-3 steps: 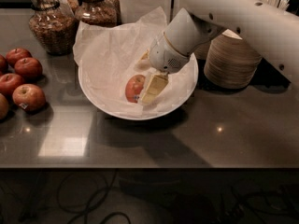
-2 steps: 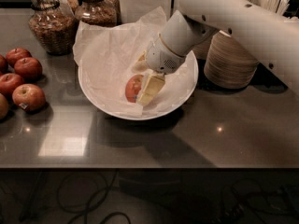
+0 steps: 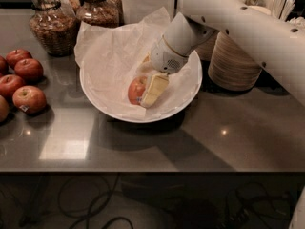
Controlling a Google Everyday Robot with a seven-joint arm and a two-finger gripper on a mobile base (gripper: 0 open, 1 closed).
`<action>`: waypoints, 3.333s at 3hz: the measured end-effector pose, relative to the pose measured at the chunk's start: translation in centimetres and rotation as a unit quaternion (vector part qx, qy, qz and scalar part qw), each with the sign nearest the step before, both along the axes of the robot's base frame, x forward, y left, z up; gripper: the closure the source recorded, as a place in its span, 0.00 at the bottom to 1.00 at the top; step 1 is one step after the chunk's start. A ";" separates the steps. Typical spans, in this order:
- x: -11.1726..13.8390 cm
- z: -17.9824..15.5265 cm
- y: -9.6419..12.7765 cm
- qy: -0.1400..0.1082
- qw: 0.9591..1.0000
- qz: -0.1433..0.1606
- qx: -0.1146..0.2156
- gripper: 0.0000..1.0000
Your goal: Pick apple from white bowl
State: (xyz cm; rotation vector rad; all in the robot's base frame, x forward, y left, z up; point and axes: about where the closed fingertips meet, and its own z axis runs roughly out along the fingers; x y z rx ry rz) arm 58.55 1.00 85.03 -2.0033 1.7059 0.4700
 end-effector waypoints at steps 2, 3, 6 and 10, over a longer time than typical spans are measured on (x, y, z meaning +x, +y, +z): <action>0.3 -0.2 -0.1 0.002 1.000 -0.002 0.000 0.61; 0.3 -0.2 -0.1 0.002 1.000 -0.002 0.000 0.84; -0.2 0.1 -0.6 0.000 1.000 -0.004 0.014 1.00; -2.3 9.3 -3.0 -0.068 0.986 0.012 0.149 1.00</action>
Offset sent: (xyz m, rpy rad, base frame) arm 0.0031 -0.0014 -0.0022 -0.0008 0.0041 -0.0034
